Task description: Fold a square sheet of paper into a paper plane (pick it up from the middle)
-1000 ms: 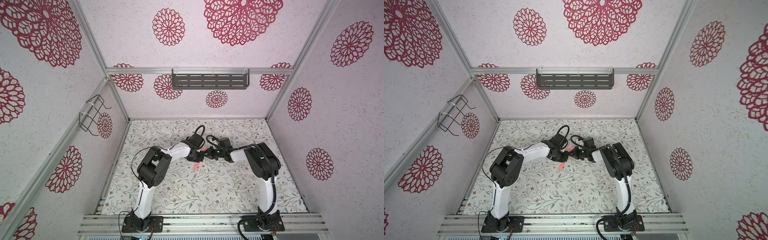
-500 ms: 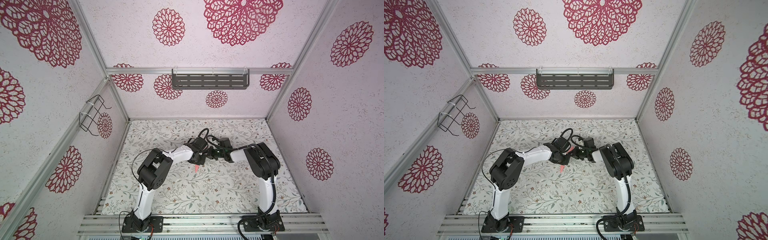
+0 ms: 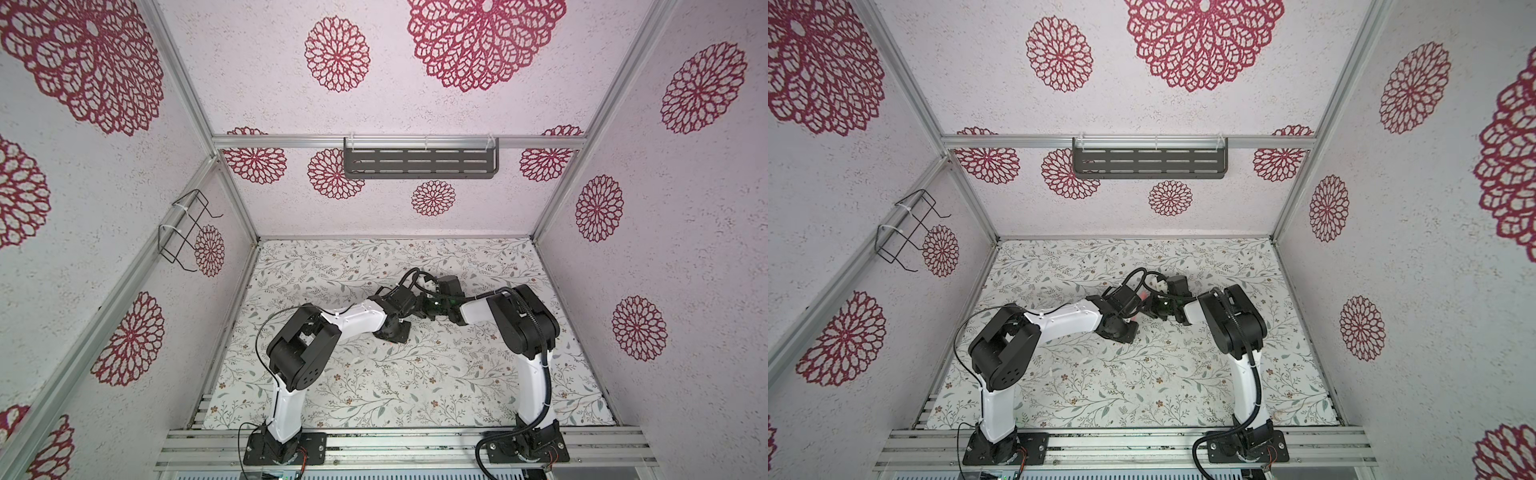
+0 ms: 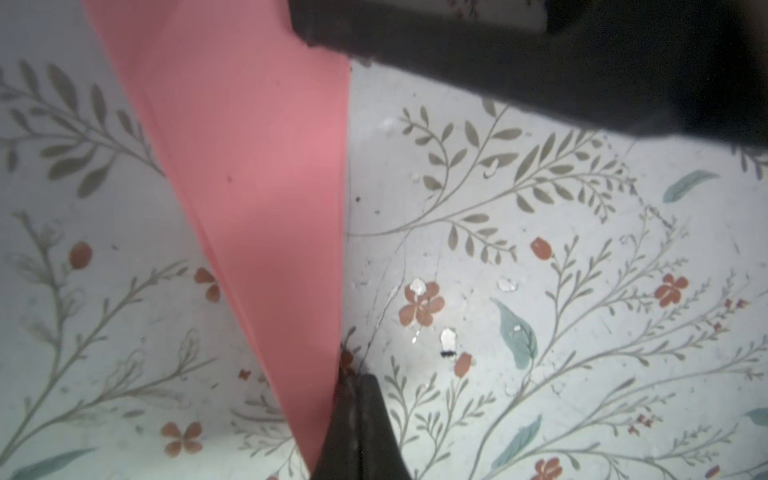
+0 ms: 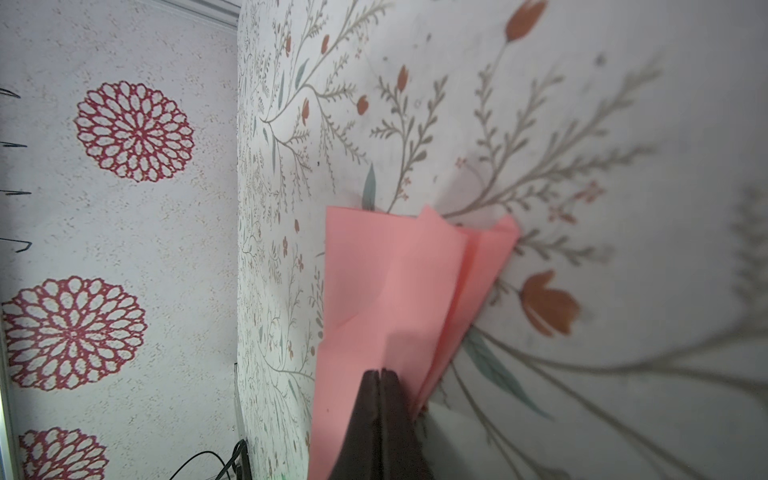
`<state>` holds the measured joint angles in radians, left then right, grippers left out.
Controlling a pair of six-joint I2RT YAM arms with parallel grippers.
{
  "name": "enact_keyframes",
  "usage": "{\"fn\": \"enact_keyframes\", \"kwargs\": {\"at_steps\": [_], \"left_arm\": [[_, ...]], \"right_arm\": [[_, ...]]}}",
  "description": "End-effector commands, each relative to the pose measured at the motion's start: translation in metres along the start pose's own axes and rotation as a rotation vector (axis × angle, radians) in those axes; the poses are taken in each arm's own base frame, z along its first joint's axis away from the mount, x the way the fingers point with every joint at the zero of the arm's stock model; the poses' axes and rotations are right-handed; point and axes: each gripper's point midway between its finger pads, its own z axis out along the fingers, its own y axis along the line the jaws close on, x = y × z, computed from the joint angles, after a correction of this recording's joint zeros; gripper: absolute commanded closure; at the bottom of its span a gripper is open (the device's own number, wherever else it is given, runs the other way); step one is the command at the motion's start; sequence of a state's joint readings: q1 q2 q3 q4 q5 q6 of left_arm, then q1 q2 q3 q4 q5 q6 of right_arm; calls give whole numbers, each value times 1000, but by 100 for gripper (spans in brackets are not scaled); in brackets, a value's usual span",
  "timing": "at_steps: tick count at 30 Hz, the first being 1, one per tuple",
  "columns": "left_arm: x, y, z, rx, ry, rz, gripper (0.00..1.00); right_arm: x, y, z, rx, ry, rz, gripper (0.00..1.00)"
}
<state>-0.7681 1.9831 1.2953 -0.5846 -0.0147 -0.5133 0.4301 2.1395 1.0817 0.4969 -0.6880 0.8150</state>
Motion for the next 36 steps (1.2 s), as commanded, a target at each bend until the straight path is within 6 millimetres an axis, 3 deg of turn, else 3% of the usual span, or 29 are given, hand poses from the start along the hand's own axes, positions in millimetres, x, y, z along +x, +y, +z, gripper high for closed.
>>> {"fn": "enact_keyframes", "kwargs": {"at_steps": [1, 5, 8, 13, 17, 22, 36], "left_arm": [[24, 6, 0, -34, 76, -2, 100], [-3, -11, -30, 33, -22, -1, 99], [-19, -12, -41, 27, -83, 5, 96], [-35, -1, -32, -47, -104, 20, 94], [-36, 6, -10, -110, -56, 53, 94], [-31, 12, 1, -149, -13, 70, 94], [-17, 19, 0, -163, 16, 50, 88]], "right_arm": [[21, -51, 5, 152, 39, 105, 100], [21, -54, 4, 176, 38, 106, 100], [22, -59, 4, 194, 38, 110, 100], [22, -60, 5, 195, 37, 117, 100], [22, -60, 6, 191, 40, 118, 100], [22, -59, 5, 190, 42, 116, 100], [22, -61, 7, 199, 50, 120, 100]]}}
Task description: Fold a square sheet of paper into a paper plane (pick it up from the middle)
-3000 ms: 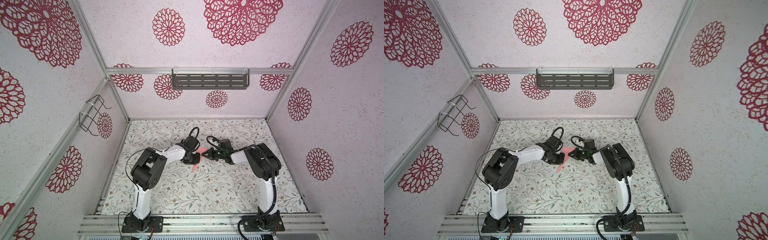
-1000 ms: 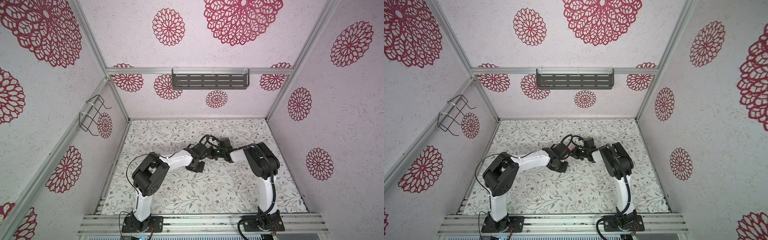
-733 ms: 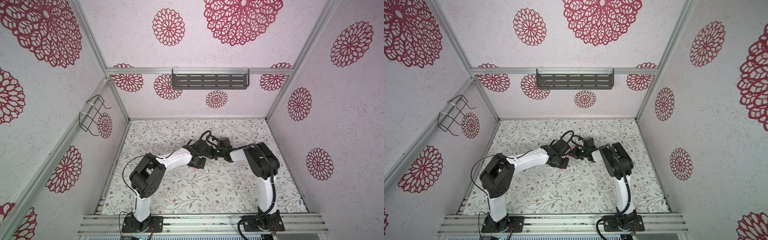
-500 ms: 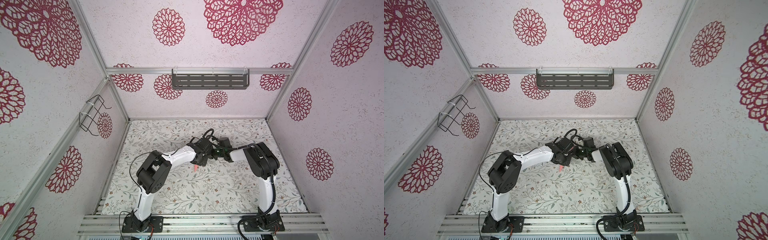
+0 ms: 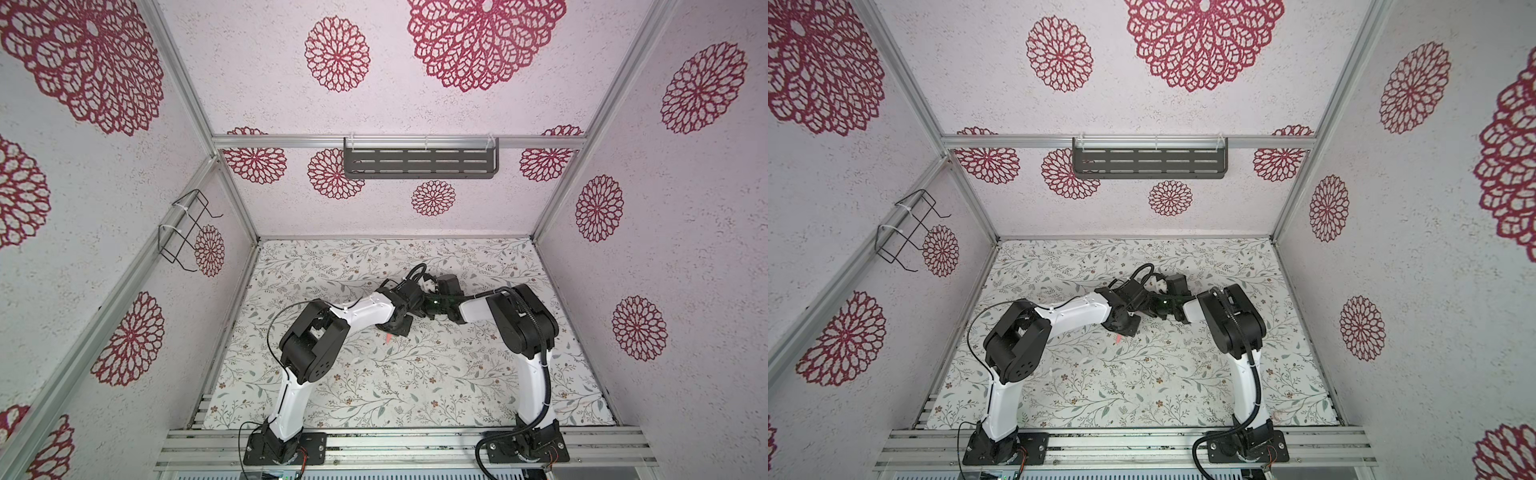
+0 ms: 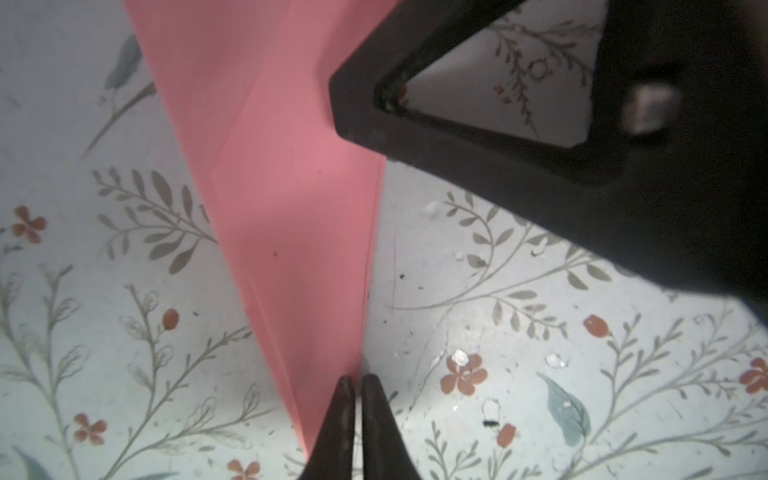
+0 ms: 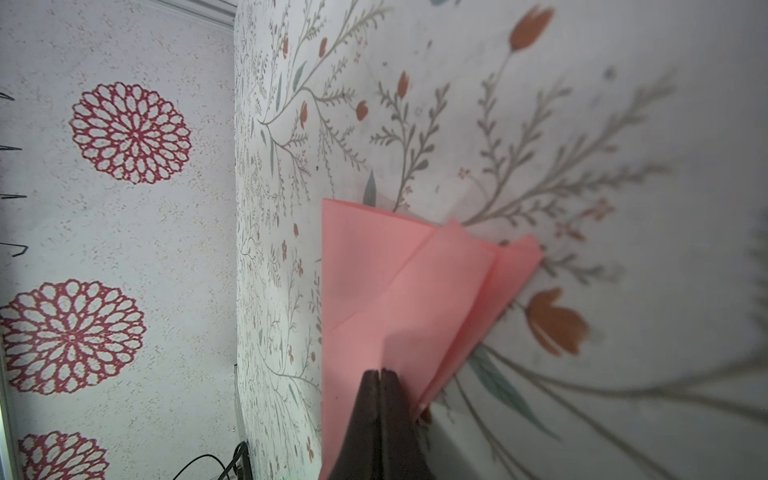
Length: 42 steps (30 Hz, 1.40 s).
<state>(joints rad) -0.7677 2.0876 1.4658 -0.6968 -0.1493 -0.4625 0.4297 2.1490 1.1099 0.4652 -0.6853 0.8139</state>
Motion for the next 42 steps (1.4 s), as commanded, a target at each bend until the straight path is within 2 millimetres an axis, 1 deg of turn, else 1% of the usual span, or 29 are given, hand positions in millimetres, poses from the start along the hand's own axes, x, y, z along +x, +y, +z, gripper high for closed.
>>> {"fn": "enact_keyframes", "kwargs": {"at_steps": [1, 3, 8, 12, 18, 26, 33, 34, 36, 38, 40, 42], "left_arm": [[12, 8, -3, -22, 32, -6, 88], [14, 9, -3, -24, 40, -23, 87], [28, 13, 0, -14, 75, -66, 87], [39, 15, -1, -13, 100, -84, 91], [52, 13, -2, -8, 128, -78, 97], [68, 14, -3, -42, 164, -48, 100], [95, 15, -4, -23, 220, -49, 100], [91, 14, -14, -5, 196, -51, 100], [92, 14, -19, 5, 191, -52, 100], [89, 13, -26, 16, 170, -54, 100], [81, 14, -35, 24, 139, -57, 100], [67, 19, -48, 31, 85, -74, 98]], "right_arm": [[25, -61, 5, 190, 45, 114, 100], [26, -62, 5, 195, 46, 116, 100], [26, -63, 5, 199, 47, 119, 100], [27, -65, 6, 202, 49, 123, 100], [26, -65, 6, 200, 46, 126, 100], [27, -66, 6, 204, 48, 130, 100], [27, -67, 6, 211, 49, 130, 100], [27, -67, 6, 213, 49, 130, 100], [26, -67, 5, 216, 48, 127, 100], [24, -65, 5, 217, 43, 120, 100], [20, -60, 4, 216, 41, 102, 100], [15, -49, 1, 205, 39, 72, 100]]}}
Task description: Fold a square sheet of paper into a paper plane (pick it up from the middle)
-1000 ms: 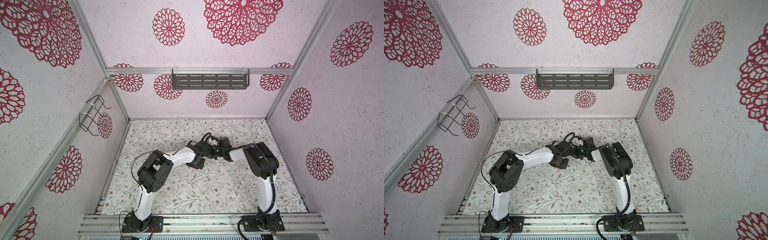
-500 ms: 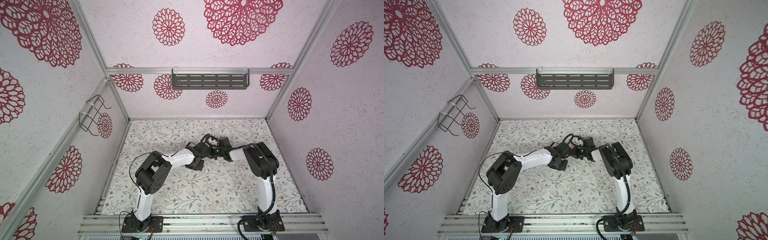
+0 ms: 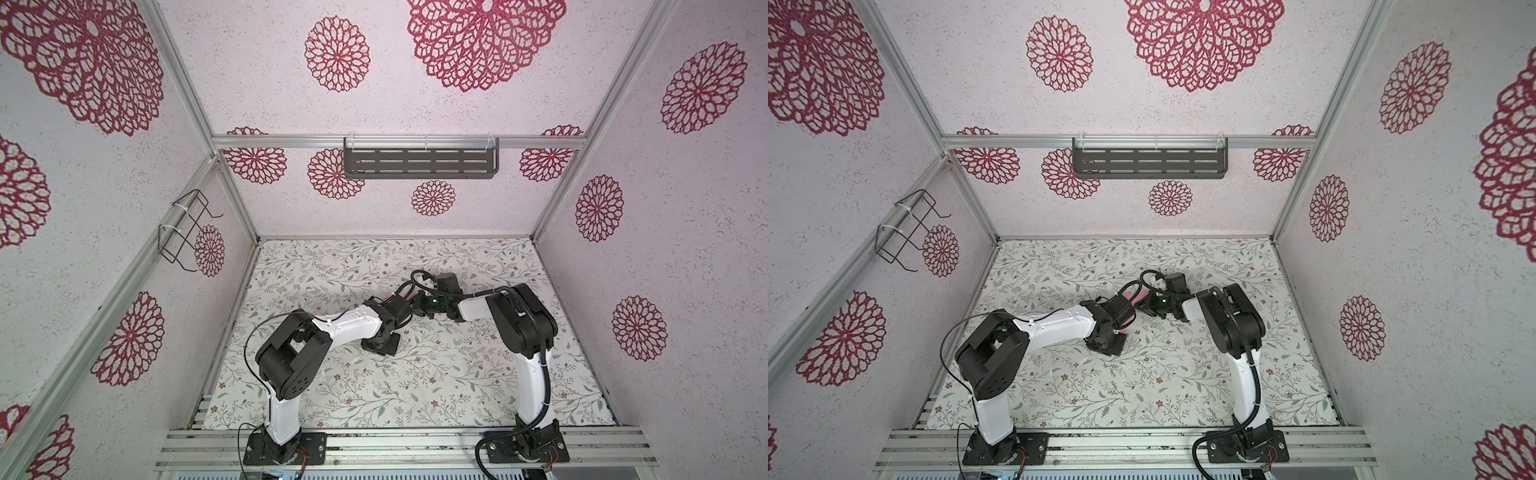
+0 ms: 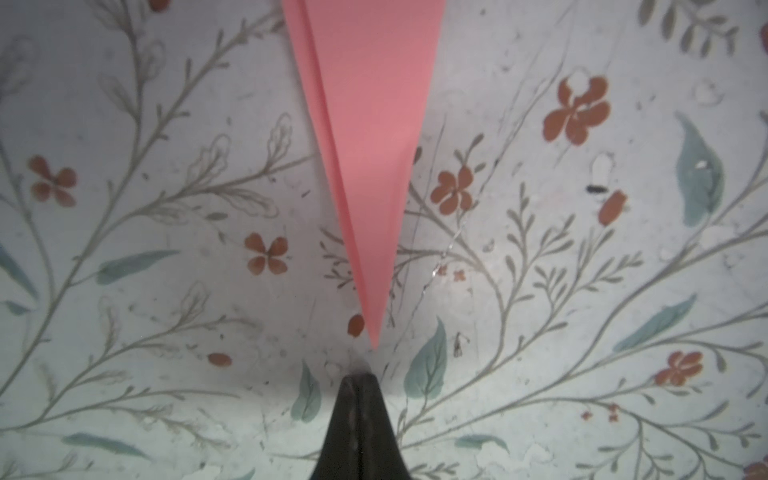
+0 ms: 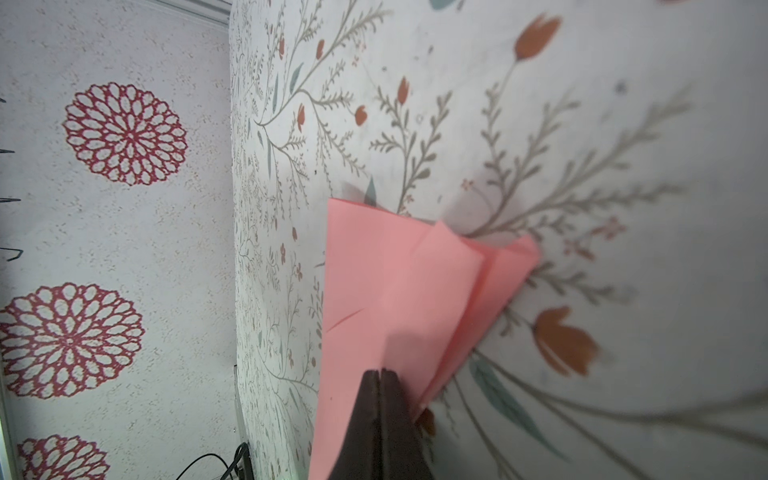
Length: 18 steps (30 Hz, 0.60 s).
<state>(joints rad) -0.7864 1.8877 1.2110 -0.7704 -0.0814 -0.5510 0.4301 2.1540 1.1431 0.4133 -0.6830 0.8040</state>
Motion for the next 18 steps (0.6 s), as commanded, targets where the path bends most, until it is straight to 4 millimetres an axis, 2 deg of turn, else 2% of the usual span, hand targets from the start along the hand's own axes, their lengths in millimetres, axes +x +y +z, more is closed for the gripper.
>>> {"fn": "enact_keyframes", "kwargs": {"at_steps": [1, 4, 7, 9, 10, 13, 14, 16, 18], "left_arm": [[-17, 4, -33, 27, -90, -32, 96], [-39, 20, -58, 50, -206, -106, 87], [-61, 43, -84, 61, -339, -194, 69], [-73, 64, -99, 40, -425, -261, 51], [-77, 75, -107, 39, -465, -301, 45], [-87, 103, -124, 42, -562, -370, 37], [-88, 115, -130, 20, -592, -391, 33], [-87, 138, -140, -45, -648, -435, 16], [-84, 157, -147, -97, -683, -472, 8]], "right_arm": [[12, -42, -2, 185, 20, 46, 100], [-4, -13, -13, 161, -3, -29, 100], [-19, 20, -27, 145, -39, -109, 96], [-27, 39, -39, 141, -75, -151, 94], [-29, 48, -45, 145, -96, -171, 90], [-31, 54, -62, 222, -158, -200, 78], [-31, 52, -68, 260, -183, -205, 74], [-28, 49, -76, 328, -218, -206, 65], [-24, 46, -82, 408, -247, -216, 53]]}}
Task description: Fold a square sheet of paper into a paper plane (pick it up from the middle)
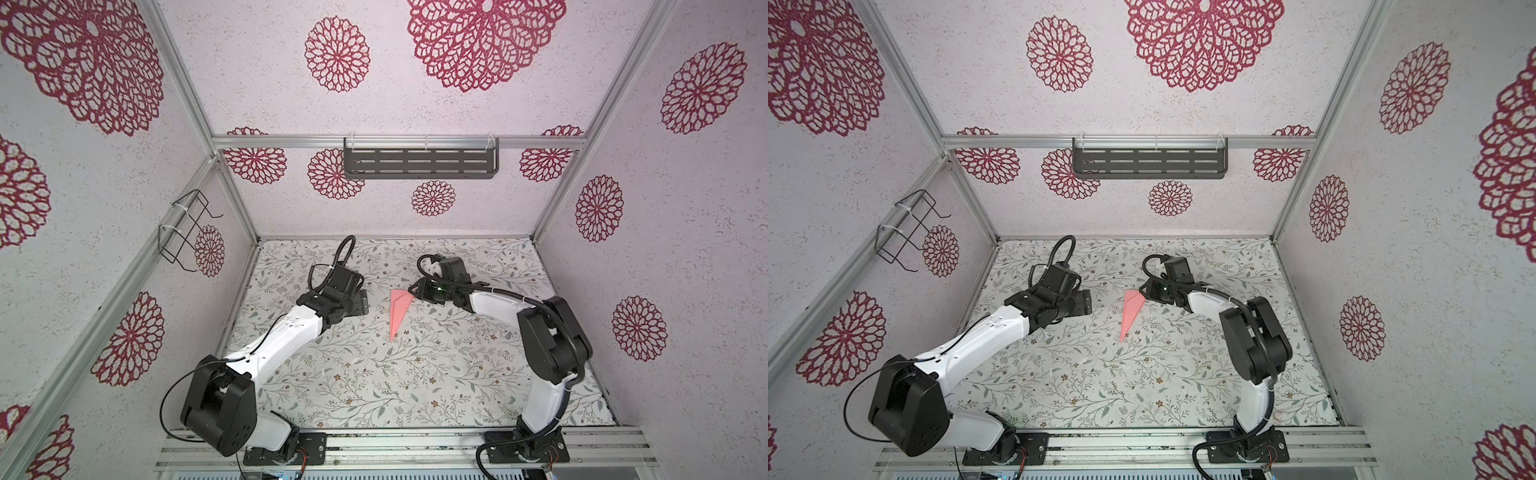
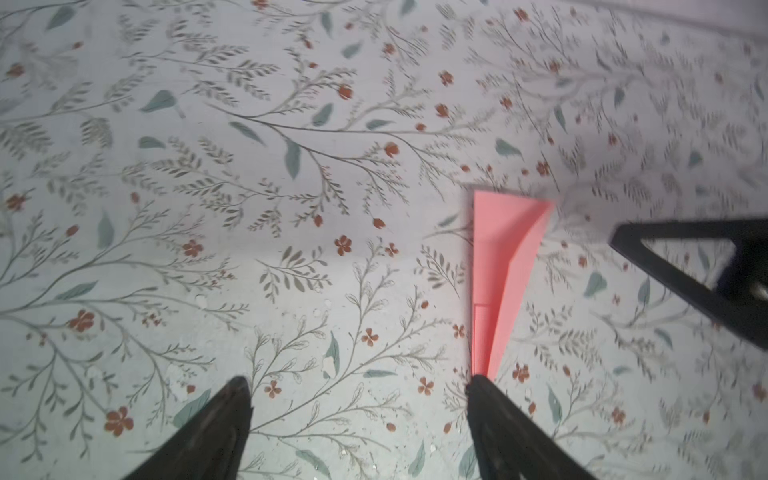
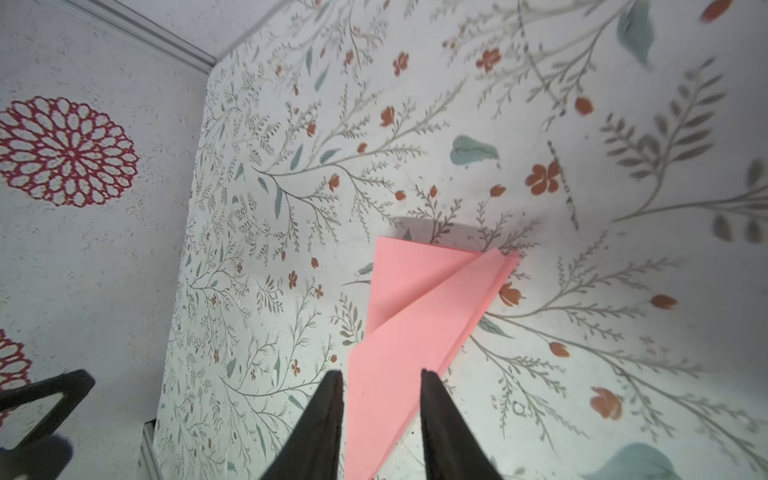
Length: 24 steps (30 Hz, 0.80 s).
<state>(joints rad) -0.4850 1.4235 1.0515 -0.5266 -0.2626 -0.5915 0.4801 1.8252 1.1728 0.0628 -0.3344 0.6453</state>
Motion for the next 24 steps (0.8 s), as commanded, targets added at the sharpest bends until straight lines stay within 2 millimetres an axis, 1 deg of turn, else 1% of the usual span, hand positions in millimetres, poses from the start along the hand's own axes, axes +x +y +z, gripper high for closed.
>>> {"fn": "enact_keyframes", "kwargs": {"at_steps": [1, 3, 5, 7, 10, 14, 17, 21, 24], "left_arm": [[-28, 27, -10, -79, -135, -61, 4], [-29, 43, -9, -104, -135, -101, 0], [-27, 55, -5, -104, -124, -153, 2], [-25, 65, -1, -95, -107, -195, 3], [-25, 75, 1, -89, -111, -227, 3], [-26, 79, -2, -84, -117, -220, 3], [-26, 81, -1, -81, -113, -220, 3], [-25, 77, 0, -62, -104, -214, 2], [-26, 77, 1, -62, -103, -209, 3]], "right_arm": [[9, -18, -13, 217, -44, -50, 48], [13, -18, -14, 286, -51, -71, 41], [17, -18, -11, 349, -56, -90, 33], [21, -17, -4, 391, -54, -97, 29], [24, -12, 9, 445, -46, -110, 25], [22, -18, 22, 514, -53, -85, 25], [19, -25, 29, 556, -59, -64, 27], [21, -17, 46, 541, -14, -69, 30], [22, -12, 48, 552, -11, -79, 30]]}}
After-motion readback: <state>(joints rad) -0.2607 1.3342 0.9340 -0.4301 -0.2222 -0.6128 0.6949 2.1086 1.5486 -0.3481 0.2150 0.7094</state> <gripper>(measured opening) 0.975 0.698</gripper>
